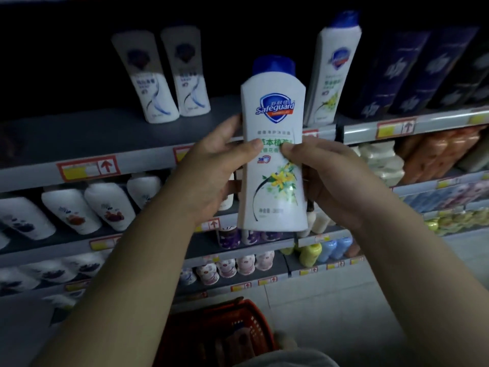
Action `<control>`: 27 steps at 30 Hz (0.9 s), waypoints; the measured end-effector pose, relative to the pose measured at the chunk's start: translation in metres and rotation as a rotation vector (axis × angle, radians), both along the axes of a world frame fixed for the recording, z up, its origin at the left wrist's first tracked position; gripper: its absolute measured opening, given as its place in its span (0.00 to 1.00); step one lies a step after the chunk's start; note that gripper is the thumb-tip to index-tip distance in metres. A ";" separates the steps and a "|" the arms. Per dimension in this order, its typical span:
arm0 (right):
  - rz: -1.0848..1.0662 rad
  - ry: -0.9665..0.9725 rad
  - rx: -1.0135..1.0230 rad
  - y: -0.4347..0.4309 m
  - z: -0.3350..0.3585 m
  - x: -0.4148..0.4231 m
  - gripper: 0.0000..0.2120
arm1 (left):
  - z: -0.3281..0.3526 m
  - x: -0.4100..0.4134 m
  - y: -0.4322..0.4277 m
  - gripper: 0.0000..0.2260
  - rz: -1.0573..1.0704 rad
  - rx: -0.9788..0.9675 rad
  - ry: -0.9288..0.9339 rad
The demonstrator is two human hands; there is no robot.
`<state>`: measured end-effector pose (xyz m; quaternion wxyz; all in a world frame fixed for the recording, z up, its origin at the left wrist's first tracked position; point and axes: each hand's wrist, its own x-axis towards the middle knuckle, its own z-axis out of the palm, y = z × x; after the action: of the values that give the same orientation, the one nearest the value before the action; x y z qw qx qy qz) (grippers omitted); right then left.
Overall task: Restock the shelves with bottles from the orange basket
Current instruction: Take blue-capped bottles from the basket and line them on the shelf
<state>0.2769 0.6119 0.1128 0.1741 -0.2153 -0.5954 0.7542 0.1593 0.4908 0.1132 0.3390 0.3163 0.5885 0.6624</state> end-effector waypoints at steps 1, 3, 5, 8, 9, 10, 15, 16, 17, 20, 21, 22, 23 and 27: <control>0.003 0.015 0.007 0.011 0.005 -0.004 0.05 | 0.005 -0.002 0.011 0.23 0.001 0.015 0.019; 0.031 0.050 0.033 0.033 0.013 -0.013 0.06 | 0.014 -0.007 0.032 0.24 0.011 0.047 0.060; 0.066 0.094 0.071 0.054 0.020 -0.023 0.09 | 0.021 -0.013 0.052 0.25 0.043 0.078 0.106; 0.085 0.155 0.217 0.081 0.026 -0.041 0.12 | 0.024 -0.028 0.081 0.27 0.140 0.110 0.141; 0.059 0.151 0.317 0.090 0.026 -0.048 0.12 | 0.024 -0.033 0.090 0.27 0.177 0.116 0.149; 0.015 0.127 0.443 0.099 0.025 -0.056 0.13 | 0.023 -0.038 0.100 0.26 0.216 0.118 0.163; -0.180 -0.014 1.049 0.130 0.010 -0.093 0.17 | 0.012 -0.064 0.136 0.22 0.372 0.069 0.253; -0.207 -0.029 1.081 0.133 0.007 -0.097 0.17 | 0.010 -0.069 0.141 0.22 0.385 0.052 0.263; -0.223 -0.038 1.097 0.136 0.006 -0.101 0.17 | 0.007 -0.073 0.147 0.22 0.393 0.040 0.273; -0.232 -0.061 1.092 0.146 0.001 -0.110 0.16 | 0.000 -0.083 0.163 0.22 0.398 0.039 0.274; -0.225 -0.058 1.088 0.149 0.000 -0.113 0.16 | -0.001 -0.085 0.168 0.22 0.398 0.040 0.273; -0.219 -0.054 1.087 0.152 -0.002 -0.116 0.17 | -0.002 -0.088 0.173 0.23 0.397 0.040 0.274; -0.211 -0.054 1.086 0.155 -0.004 -0.118 0.18 | -0.002 -0.091 0.177 0.23 0.394 0.037 0.276; -0.166 -0.100 1.053 0.159 -0.011 -0.123 0.21 | -0.007 -0.102 0.190 0.24 0.386 0.013 0.291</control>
<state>0.1540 0.7713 0.1018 0.2891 -0.1808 -0.8817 0.3262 0.0578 0.6805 0.1062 0.1159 0.2921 0.6763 0.6662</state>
